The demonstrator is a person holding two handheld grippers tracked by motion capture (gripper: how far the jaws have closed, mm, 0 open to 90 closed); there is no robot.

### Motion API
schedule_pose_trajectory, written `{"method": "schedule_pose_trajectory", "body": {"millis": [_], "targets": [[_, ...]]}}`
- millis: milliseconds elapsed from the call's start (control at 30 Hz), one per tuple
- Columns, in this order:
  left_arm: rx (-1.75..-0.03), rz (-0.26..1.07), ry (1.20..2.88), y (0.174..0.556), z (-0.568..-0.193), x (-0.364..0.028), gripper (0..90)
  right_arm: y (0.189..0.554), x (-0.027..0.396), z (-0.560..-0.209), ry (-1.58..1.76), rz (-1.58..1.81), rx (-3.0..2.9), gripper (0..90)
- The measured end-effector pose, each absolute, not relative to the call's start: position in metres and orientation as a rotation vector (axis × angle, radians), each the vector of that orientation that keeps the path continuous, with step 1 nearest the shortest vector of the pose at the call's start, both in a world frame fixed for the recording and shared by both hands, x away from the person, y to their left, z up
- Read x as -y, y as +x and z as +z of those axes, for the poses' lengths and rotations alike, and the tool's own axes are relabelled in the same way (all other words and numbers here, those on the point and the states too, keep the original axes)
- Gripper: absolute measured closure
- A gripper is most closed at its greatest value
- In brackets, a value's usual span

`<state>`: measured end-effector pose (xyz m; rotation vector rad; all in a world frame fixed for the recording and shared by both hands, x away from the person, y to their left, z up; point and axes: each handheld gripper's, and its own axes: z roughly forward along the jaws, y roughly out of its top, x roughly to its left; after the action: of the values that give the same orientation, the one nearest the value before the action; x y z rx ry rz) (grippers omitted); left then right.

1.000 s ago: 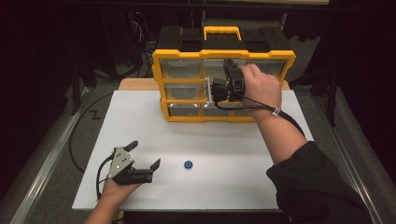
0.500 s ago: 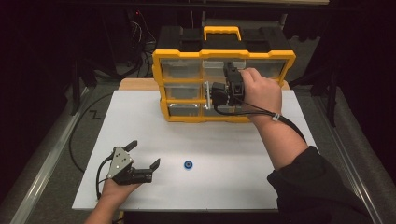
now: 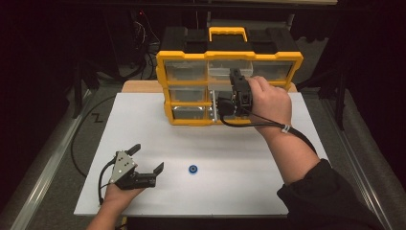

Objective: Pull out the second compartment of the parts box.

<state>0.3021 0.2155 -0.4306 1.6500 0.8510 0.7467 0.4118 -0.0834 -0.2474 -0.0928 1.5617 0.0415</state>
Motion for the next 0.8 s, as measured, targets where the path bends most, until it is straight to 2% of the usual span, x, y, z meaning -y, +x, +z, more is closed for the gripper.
{"method": "schedule_pose_trajectory", "body": {"millis": [800], "targets": [[-0.85, 0.742, 1.651, 0.302, -0.431, -0.215, 0.0, 0.387, 0.087, -0.248, -0.109, 0.051, -1.555, 80.6]]}}
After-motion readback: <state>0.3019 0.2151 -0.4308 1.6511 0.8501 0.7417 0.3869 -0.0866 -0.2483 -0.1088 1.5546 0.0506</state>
